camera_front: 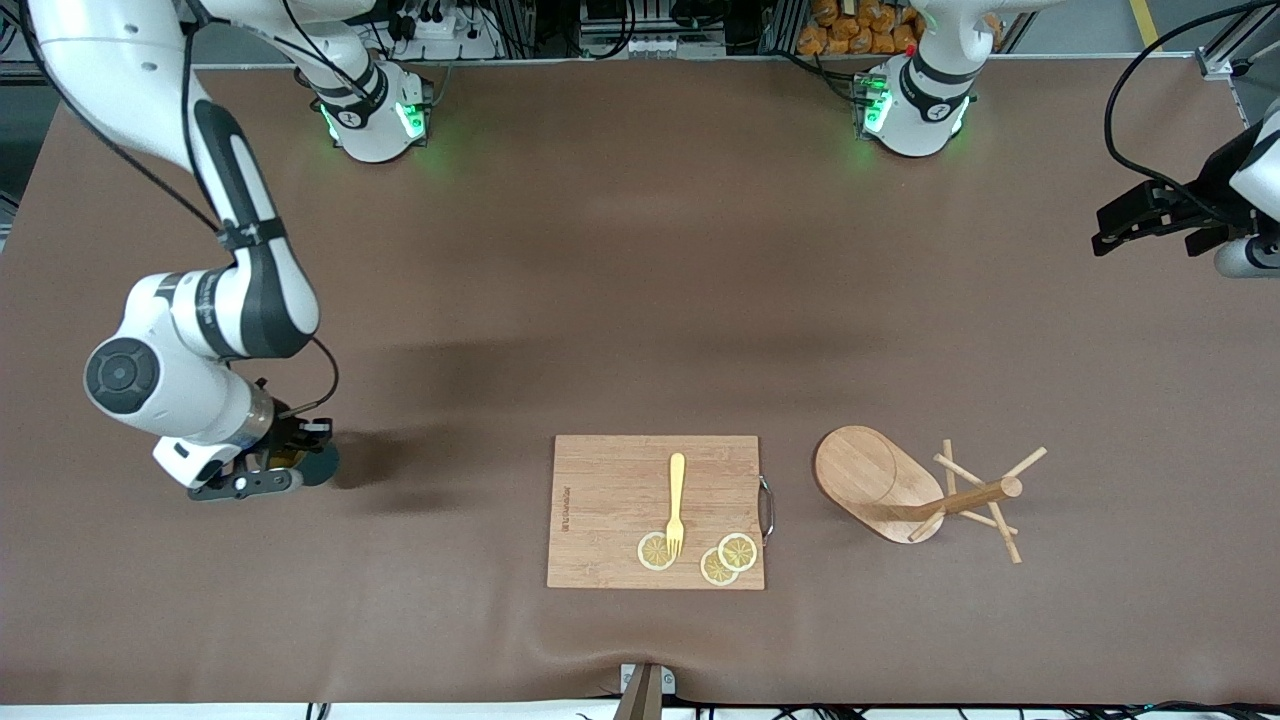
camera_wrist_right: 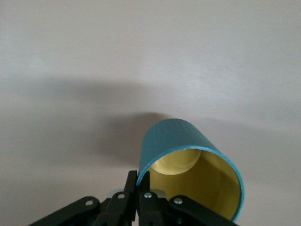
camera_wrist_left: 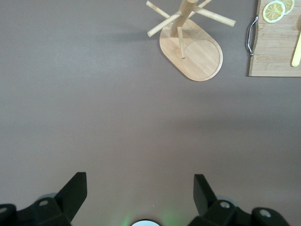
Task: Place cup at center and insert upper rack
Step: 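Lift the mug with the right gripper and carry it toward table center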
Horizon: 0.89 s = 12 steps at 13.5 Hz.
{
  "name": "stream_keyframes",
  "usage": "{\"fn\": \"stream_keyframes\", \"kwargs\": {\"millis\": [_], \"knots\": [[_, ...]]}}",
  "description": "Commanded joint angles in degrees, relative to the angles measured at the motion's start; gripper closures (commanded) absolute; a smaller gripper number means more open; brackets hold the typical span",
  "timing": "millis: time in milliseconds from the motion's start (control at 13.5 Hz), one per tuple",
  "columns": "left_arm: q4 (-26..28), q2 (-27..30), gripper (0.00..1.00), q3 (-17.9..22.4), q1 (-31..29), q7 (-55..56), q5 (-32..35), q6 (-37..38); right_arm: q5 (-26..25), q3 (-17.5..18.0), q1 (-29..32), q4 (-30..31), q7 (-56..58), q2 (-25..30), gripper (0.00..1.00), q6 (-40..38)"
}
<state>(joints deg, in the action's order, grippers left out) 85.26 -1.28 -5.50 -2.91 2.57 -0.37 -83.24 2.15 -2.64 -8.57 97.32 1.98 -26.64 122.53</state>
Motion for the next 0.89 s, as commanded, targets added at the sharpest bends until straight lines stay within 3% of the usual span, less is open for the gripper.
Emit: {"fn": "stream_keyframes", "kwargs": {"millis": [0, 297, 817], "knots": [[-0.1, 0.3, 0.00, 0.0, -0.3, -0.5, -0.9, 0.4, 2.6, 1.2, -3.3, 0.7, -7.6, 2.7, 1.00, -3.2], [-0.2, 0.2, 0.00, 0.0, -0.2, -0.5, -0.8, 0.3, 3.0, 5.4, -7.6, 0.4, -17.3, 3.4, 1.00, -3.3], [-0.1, 0.2, 0.00, 0.0, -0.2, -0.5, -0.8, 0.3, 3.1, 5.5, -20.9, -0.5, -27.9, 3.4, 1.00, -3.9]]}}
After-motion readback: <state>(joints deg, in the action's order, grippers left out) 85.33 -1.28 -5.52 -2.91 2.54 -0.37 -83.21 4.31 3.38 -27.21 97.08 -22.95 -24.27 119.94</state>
